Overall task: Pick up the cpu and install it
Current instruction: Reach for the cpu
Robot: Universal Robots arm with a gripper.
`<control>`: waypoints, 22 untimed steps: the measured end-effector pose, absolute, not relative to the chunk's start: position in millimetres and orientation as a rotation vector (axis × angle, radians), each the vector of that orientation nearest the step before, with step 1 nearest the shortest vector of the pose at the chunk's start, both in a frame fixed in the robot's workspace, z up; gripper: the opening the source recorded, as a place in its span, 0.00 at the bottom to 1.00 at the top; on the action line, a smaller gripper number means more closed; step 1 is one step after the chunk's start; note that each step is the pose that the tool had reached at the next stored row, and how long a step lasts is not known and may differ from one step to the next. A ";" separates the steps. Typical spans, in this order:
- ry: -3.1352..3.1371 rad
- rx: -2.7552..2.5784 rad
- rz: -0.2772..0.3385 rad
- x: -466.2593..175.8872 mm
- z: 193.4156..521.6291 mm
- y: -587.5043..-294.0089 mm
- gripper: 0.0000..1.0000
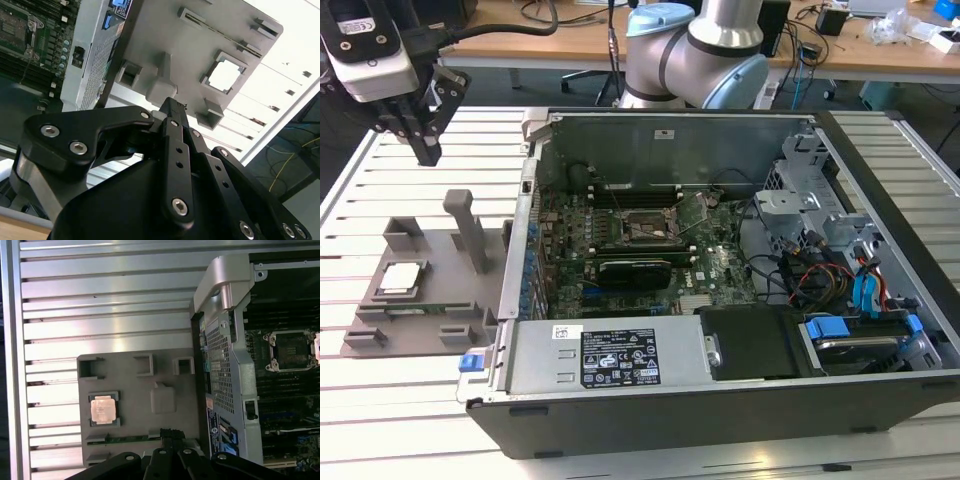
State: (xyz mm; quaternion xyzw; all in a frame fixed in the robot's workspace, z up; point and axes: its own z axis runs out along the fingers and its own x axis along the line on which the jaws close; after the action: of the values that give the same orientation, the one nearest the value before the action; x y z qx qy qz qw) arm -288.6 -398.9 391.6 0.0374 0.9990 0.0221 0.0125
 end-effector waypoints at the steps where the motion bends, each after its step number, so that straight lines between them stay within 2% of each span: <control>1: 3.114 0.117 0.069 -289.7 391.6 -398.9 0.11; 22: 3.114 0.116 0.069 -310.4 390.9 -398.9 0.11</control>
State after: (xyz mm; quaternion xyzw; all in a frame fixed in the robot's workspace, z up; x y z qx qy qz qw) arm -310.4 -398.9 390.9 0.0374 0.9990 0.0221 0.0125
